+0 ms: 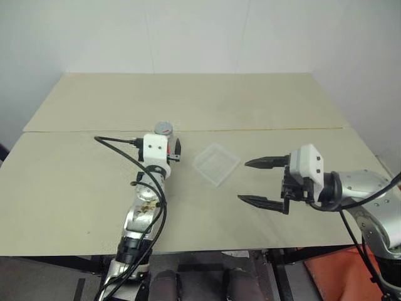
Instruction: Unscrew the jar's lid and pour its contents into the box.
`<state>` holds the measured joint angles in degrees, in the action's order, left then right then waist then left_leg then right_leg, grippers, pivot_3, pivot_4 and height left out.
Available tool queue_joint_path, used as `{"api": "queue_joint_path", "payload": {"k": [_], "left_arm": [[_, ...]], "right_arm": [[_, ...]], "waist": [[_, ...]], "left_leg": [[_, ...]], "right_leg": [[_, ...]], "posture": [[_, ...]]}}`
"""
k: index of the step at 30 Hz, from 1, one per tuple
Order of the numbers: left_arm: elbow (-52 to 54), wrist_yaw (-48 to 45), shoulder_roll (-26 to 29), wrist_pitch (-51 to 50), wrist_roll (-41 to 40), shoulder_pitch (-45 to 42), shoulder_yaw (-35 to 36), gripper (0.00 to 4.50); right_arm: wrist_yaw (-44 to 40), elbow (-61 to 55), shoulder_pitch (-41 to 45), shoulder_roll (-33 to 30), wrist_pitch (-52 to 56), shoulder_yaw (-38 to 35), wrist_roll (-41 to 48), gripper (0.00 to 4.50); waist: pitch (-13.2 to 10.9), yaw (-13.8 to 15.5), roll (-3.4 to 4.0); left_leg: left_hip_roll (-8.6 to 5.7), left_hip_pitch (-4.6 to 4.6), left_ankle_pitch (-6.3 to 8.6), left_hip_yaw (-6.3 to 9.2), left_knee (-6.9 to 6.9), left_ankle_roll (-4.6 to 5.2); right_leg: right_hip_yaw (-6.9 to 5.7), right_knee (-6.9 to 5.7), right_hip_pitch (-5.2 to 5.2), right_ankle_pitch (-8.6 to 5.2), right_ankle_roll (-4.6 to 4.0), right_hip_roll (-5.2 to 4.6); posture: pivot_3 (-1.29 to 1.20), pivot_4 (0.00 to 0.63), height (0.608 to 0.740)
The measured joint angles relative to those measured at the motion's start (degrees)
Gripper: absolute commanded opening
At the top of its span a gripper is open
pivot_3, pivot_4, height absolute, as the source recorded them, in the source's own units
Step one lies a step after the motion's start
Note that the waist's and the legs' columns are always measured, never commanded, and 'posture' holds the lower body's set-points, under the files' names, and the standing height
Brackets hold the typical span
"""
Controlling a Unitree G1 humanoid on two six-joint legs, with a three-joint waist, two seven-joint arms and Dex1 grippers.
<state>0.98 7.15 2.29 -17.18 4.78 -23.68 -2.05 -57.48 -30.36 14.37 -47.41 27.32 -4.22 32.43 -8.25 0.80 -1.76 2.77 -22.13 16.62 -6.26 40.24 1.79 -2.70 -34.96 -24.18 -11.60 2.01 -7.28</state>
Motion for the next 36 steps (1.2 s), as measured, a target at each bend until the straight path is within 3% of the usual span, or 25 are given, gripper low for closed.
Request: {"api": "queue_joint_path", "payload": {"k": [14,32,36], "left_arm": [[-7.7,12.3,-7.4,2.8,4.5,-3.2,0.9,4.50],[-15.6,17.6,-11.6,6.9,4.0,-7.4,3.5,4.50],[-17.0,18.5,-11.6,7.3,4.0,-7.4,3.7,3.65]], "right_arm": [[-0.4,-0.2,-0.1,-0.6,0.0,-0.7,0.7,4.47],[-0.9,-0.4,0.0,-0.6,0.0,-0.7,1.5,4.47],[-0.9,-0.6,0.0,-0.6,0.0,-0.7,1.5,4.50]], "waist": [[0.0,0.0,-0.06],[-0.1,0.0,-0.10],[-0.1,0.0,-0.11]], "left_leg": [[0.00,-0.05,0.00,0.03,0.02,0.01],[0.00,-0.11,0.01,0.07,0.05,0.01],[0.00,-0.13,0.01,0.08,0.06,0.01]], "right_leg": [[-0.04,0.01,-0.02,0.02,0.03,-0.01],[-0.10,0.02,-0.03,0.02,0.04,-0.01],[-0.11,0.02,-0.03,0.02,0.04,-0.01]], "posture": [[0.00,0.150,0.740],[0.00,0.150,0.740],[0.00,0.150,0.740]]}}
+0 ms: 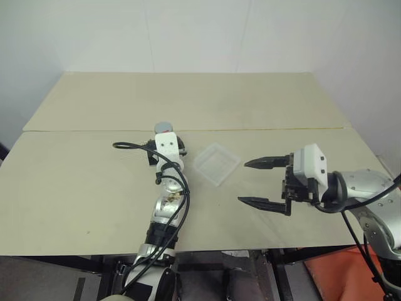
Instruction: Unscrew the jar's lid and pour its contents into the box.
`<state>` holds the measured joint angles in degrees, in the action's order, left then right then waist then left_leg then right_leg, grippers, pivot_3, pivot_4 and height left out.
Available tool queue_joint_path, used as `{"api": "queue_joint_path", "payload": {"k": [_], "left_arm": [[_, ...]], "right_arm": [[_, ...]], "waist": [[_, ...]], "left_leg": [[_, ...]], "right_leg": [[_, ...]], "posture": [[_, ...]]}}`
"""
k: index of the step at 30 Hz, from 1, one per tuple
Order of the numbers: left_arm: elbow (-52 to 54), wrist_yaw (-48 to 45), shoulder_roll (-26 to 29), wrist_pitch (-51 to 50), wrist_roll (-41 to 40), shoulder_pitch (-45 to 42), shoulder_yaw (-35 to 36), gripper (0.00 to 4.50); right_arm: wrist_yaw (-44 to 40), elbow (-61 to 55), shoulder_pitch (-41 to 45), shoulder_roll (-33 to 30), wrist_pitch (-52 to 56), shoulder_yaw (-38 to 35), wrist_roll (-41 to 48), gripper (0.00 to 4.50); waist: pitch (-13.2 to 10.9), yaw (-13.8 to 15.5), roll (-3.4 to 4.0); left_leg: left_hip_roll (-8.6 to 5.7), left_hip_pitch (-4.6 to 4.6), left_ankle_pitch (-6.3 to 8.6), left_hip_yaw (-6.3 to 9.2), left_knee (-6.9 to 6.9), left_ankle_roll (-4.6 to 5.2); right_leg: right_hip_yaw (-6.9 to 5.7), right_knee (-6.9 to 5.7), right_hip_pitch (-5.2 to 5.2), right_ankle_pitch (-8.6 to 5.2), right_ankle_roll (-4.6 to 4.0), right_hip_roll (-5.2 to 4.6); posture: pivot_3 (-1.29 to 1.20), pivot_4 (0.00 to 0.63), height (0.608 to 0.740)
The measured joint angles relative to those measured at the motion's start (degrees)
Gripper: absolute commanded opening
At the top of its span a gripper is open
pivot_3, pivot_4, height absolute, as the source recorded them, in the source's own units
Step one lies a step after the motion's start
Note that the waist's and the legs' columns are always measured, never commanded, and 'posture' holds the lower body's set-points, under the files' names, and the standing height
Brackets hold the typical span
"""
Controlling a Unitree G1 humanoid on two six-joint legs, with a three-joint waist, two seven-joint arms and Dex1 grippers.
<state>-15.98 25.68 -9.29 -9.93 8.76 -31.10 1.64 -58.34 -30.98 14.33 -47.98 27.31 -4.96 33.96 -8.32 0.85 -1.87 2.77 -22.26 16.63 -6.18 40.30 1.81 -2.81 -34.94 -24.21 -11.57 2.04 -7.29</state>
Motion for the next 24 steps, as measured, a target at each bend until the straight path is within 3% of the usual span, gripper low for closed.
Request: {"api": "queue_joint_path", "payload": {"k": [6,17,24], "left_arm": [[-1.1,-0.1,0.1,1.5,-0.4,-0.1,0.0,1.85],[-0.7,-2.8,2.5,2.2,-0.4,-0.1,-0.5,1.85],[15.7,-19.3,14.9,-1.4,-4.4,6.8,-0.5,1.85]], "right_arm": [[0.0,-0.1,-0.4,0.0,0.0,-0.1,0.0,4.50],[1.2,-0.7,-1.6,0.9,-0.8,-0.1,0.0,4.50],[3.6,-1.1,-1.1,3.9,-1.0,0.2,-0.2,4.50]], "waist": [[0.0,0.0,0.00],[0.0,0.0,-0.02],[0.0,-0.3,-0.01]], "left_leg": [[0.00,0.00,0.00,0.00,0.00,0.00],[0.00,-0.03,0.00,0.00,0.01,0.00],[0.06,0.02,-0.04,-0.01,0.00,-0.06]], "right_leg": [[-0.01,0.00,0.00,0.00,0.00,0.00],[-0.02,-0.01,-0.02,0.00,0.00,-0.01],[-0.03,-0.11,-0.07,0.00,0.00,0.00]], "posture": [[0.00,0.150,0.740],[0.00,0.150,0.740],[0.00,0.150,0.740]]}}
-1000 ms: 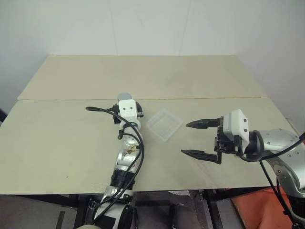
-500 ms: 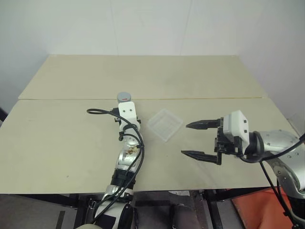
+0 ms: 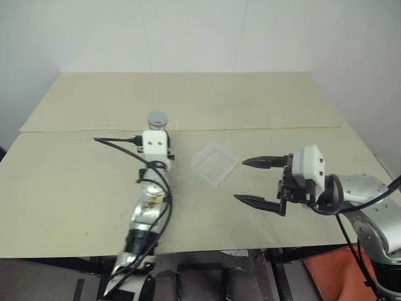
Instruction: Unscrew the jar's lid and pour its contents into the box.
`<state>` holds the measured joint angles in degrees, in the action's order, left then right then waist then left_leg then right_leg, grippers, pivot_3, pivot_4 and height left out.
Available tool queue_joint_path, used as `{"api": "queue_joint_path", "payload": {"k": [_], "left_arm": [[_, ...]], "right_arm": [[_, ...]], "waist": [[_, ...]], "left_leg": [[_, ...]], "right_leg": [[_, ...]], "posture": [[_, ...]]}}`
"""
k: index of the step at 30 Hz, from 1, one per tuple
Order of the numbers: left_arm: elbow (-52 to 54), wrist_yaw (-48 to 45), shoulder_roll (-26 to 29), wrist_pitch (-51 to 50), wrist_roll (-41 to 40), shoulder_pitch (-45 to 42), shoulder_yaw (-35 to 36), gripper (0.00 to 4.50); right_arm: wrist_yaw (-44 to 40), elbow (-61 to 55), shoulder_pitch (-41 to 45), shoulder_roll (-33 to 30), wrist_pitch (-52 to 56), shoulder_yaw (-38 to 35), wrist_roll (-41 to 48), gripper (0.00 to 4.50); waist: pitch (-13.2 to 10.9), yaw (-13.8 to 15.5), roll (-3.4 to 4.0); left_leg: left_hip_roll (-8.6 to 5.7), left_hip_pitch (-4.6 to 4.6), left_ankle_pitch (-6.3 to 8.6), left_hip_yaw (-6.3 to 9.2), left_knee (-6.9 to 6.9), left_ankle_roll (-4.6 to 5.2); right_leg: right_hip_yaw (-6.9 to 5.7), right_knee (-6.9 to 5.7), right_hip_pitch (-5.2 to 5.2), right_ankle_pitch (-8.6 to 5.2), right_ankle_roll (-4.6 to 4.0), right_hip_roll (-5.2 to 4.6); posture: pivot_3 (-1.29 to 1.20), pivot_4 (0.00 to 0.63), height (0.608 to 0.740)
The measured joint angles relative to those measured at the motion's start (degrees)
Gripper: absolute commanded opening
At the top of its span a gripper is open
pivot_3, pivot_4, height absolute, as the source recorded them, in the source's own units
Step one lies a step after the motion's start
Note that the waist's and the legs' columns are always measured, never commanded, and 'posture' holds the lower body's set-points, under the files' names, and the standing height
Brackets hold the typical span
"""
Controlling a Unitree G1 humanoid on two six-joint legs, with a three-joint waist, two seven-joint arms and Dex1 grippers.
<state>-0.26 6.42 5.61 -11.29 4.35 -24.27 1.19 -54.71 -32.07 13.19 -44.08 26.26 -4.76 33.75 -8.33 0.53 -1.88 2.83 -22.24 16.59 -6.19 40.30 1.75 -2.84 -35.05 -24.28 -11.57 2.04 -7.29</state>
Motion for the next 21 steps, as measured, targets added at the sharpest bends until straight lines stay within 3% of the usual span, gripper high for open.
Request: {"api": "queue_joint_path", "payload": {"k": [4,11,14,21], "left_arm": [[10.7,-14.0,8.7,-9.1,-10.3,4.5,3.4,1.85],[19.8,-31.0,17.4,-15.3,-24.9,15.0,8.6,1.85],[22.1,-36.0,19.4,-14.4,-27.1,19.3,8.9,1.85],[20.4,-41.3,18.3,-6.0,-26.9,23.3,7.6,1.85]], "right_arm": [[0.3,0.0,0.4,0.7,-0.1,1.6,-0.6,4.50],[0.3,-0.1,0.7,1.1,-0.2,2.0,-0.9,4.50],[0.2,-0.1,0.8,1.1,-0.2,2.0,-0.9,4.50],[-0.3,-0.1,0.9,1.1,-0.2,2.1,-0.9,4.50]], "waist": [[0.0,0.1,0.00],[0.0,0.2,0.01],[0.0,0.1,0.01],[0.0,0.2,0.01]], "left_leg": [[0.01,0.00,0.00,0.03,0.02,0.00],[0.01,0.01,0.00,0.02,0.02,-0.01],[0.00,0.04,0.00,0.00,0.02,0.00],[0.00,0.05,0.00,0.00,0.03,0.00]], "right_leg": [[0.01,0.01,0.01,0.00,0.00,0.00],[0.00,0.00,0.02,-0.01,-0.01,0.00],[0.02,0.00,0.03,-0.01,-0.01,0.00],[0.02,0.01,0.05,0.01,-0.06,0.00]], "posture": [[0.00,0.150,0.740],[0.00,0.150,0.740],[0.00,0.150,0.740],[0.00,0.150,0.740]]}}
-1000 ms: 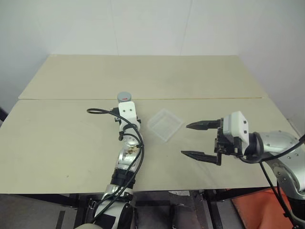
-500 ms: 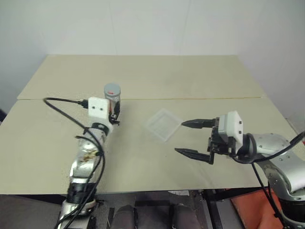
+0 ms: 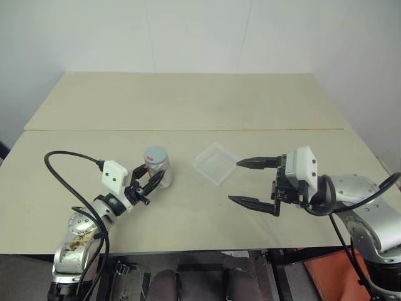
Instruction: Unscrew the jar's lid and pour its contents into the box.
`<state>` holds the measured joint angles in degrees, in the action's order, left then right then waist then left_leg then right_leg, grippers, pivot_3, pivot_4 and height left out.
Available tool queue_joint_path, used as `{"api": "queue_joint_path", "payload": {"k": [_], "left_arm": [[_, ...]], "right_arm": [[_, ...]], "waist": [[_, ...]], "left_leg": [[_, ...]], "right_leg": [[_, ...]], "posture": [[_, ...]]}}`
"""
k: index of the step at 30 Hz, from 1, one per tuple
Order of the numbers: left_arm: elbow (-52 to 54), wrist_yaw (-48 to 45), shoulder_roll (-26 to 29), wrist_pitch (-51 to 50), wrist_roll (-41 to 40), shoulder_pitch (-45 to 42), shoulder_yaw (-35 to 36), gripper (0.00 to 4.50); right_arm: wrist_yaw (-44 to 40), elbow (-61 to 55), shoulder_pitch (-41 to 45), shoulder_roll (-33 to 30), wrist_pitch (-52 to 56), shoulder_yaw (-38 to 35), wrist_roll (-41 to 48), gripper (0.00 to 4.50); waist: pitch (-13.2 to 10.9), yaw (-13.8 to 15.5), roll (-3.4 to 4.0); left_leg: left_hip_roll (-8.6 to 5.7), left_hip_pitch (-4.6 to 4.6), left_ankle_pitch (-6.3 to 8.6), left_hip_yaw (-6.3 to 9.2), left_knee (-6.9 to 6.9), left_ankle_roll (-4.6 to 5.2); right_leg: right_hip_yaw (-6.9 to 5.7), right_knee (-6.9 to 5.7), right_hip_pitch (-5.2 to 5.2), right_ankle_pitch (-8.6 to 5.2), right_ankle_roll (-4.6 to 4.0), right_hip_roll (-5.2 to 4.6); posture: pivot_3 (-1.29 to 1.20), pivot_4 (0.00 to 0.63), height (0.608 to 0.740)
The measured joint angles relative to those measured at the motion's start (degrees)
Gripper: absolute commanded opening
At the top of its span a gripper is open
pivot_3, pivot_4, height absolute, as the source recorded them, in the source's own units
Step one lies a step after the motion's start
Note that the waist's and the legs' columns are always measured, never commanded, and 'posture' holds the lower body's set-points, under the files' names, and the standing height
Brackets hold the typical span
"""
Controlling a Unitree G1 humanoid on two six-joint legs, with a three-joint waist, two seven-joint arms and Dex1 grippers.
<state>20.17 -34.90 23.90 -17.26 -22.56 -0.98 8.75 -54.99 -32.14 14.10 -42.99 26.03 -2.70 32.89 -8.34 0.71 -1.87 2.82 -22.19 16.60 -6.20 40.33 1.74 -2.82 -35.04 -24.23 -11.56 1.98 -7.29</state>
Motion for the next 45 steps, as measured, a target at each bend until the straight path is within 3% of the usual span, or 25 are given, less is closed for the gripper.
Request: {"api": "queue_joint_path", "payload": {"k": [13,21,45], "left_arm": [[-9.2,-6.2,0.2,12.8,4.2,1.0,-3.8,1.85],[-10.4,-6.1,0.0,14.3,4.5,1.8,-4.2,4.47],[-14.9,-6.4,0.2,12.7,4.3,-6.2,-5.9,4.47]], "right_arm": [[-1.1,0.0,0.7,-0.1,0.0,0.0,0.0,4.50],[-1.2,0.0,0.8,-0.2,0.0,0.0,0.0,4.50],[-0.9,-0.1,0.8,-0.2,0.0,0.0,0.0,4.50]], "waist": [[0.0,-0.1,0.00],[0.0,-0.1,0.00],[0.0,-0.1,0.00]], "left_leg": [[0.01,0.00,0.01,-0.01,0.00,0.02],[0.02,-0.01,0.01,0.01,0.00,0.02],[0.01,-0.02,0.01,-0.01,0.00,0.02]], "right_leg": [[0.01,0.01,-0.01,0.00,0.00,0.00],[0.01,0.01,-0.02,0.00,0.00,0.00],[0.00,0.01,-0.02,0.01,0.00,0.00]], "posture": [[0.00,0.150,0.740],[0.00,0.150,0.740],[0.00,0.150,0.740]]}}
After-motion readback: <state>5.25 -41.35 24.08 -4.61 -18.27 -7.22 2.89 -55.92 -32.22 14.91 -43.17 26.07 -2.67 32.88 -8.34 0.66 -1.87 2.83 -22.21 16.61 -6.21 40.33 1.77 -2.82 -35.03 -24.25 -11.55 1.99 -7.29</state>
